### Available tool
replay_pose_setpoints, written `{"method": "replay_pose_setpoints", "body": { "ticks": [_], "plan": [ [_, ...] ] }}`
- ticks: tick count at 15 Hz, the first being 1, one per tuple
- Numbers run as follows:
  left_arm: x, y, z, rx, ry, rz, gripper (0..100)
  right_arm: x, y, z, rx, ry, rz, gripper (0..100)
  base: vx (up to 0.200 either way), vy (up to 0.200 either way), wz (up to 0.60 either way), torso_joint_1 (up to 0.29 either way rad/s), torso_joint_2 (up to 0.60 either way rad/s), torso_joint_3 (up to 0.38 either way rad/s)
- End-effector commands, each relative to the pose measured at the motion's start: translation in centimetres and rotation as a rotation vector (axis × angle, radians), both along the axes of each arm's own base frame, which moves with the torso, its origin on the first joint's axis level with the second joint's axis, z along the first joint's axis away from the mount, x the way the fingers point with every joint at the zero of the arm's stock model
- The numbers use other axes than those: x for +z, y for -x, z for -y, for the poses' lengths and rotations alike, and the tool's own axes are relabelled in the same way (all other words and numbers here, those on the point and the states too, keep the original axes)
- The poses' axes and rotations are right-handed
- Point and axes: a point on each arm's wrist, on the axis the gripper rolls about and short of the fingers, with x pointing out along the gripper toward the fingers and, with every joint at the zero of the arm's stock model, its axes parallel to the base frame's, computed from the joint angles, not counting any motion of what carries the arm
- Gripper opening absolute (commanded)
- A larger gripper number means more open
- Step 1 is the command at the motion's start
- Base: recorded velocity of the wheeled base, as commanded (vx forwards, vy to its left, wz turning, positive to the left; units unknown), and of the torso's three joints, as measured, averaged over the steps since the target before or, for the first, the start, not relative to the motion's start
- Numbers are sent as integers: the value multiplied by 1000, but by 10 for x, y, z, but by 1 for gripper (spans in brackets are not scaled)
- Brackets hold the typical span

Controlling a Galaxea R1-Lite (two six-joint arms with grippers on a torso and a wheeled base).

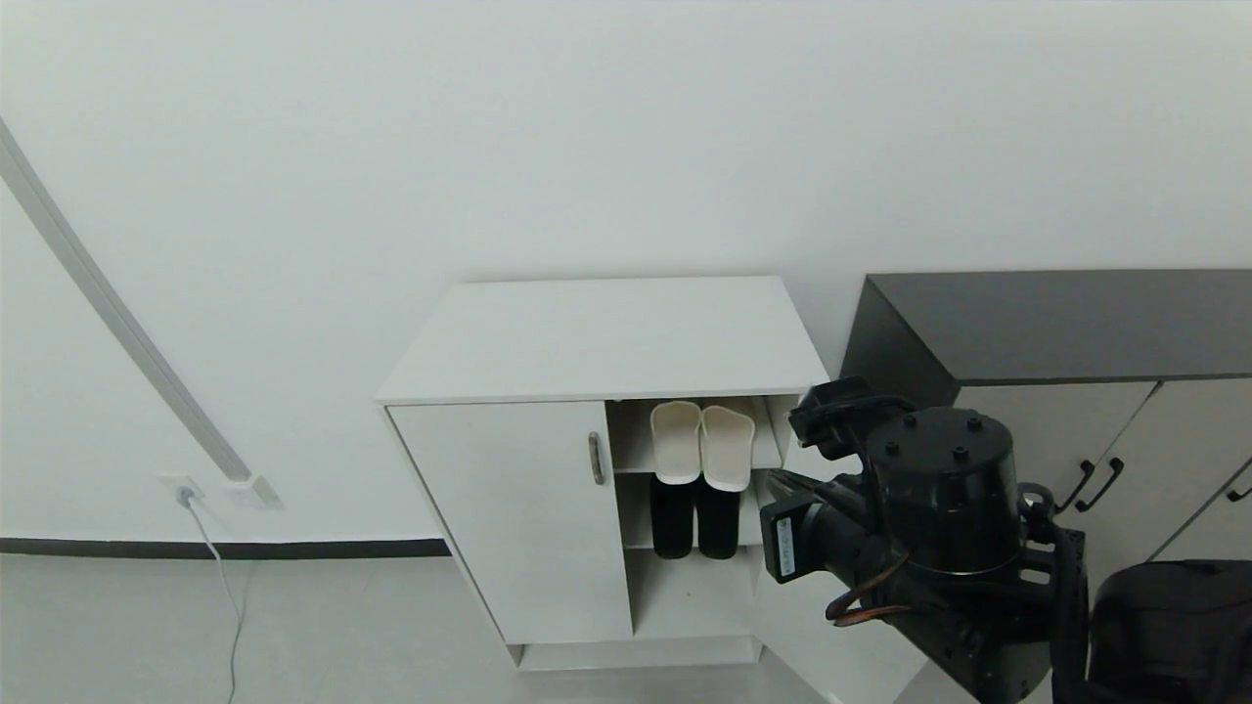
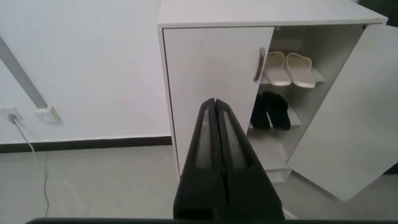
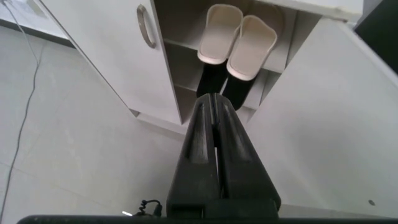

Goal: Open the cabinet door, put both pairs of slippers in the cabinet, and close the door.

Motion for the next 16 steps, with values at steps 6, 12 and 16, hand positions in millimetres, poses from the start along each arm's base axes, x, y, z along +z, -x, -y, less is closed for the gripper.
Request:
{"method": "replay_pose_setpoints", "body": {
  "ticks": [6,12,16],
  "plan": [
    [0,0,0,-3,0,-1,0,2,0,2,0,-6,3,0,0,0,0,170,-364,-197],
    [0,0,0,-1,-1,-1,0,2,-1,3,-5,-6,5,0,0,0,0,124,-253,-137],
    [0,0,0,-1,0,-1,0,1,-1,4,-5,0,1,0,0,0,0,0,0,0]
  ]
}}
